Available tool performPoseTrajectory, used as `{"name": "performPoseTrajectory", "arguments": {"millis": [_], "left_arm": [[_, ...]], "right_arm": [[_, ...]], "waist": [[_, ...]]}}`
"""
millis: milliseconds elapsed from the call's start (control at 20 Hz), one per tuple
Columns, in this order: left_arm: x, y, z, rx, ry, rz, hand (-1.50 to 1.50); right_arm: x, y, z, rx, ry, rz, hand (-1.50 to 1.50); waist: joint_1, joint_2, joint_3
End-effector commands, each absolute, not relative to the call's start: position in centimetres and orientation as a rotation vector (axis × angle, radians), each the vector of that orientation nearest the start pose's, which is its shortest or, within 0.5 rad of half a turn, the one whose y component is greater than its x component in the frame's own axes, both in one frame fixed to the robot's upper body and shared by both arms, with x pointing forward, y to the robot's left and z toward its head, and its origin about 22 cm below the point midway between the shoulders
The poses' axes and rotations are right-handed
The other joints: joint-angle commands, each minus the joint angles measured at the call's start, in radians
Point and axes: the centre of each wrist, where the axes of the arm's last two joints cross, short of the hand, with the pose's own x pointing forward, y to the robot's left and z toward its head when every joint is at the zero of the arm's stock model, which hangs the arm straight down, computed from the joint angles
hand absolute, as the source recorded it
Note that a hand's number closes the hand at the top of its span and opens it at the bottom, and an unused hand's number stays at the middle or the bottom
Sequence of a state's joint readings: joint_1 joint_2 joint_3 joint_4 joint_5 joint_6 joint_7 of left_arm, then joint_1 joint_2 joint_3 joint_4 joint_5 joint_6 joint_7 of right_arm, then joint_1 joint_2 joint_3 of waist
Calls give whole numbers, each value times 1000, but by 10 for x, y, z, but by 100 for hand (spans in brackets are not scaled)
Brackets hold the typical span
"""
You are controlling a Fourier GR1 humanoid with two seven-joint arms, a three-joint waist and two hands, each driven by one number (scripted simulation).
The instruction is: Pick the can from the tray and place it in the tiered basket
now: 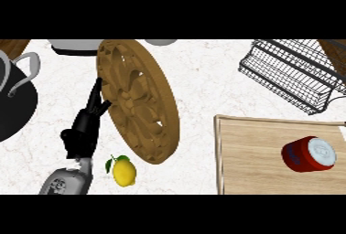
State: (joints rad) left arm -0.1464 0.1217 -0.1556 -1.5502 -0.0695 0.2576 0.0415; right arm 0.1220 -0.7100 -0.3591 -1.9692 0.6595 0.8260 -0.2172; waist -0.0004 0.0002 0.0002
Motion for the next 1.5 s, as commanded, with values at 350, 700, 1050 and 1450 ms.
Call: {"name": "performPoseTrajectory", "arguments": {"millis": [350, 700, 1050, 1450], "left_arm": [[268, 202, 34, 195, -1666, -107, 0], [269, 207, 15, 198, -1668, -69, 0], [273, 216, 26, 211, -1659, -105, 0], [284, 210, 38, 203, -1672, -116, 0]], "right_arm": [[217, -373, 169, -589, -1178, 1468, -150], [207, -383, 144, -551, -1170, 1474, -150], [224, -371, 140, -554, -1130, 1473, -150], [215, -356, 133, -557, -1118, 1463, -150]], "waist": [[5, 0, 0], [-3, 0, 0], [0, 0, 0], [-3, -1, 0]]}}
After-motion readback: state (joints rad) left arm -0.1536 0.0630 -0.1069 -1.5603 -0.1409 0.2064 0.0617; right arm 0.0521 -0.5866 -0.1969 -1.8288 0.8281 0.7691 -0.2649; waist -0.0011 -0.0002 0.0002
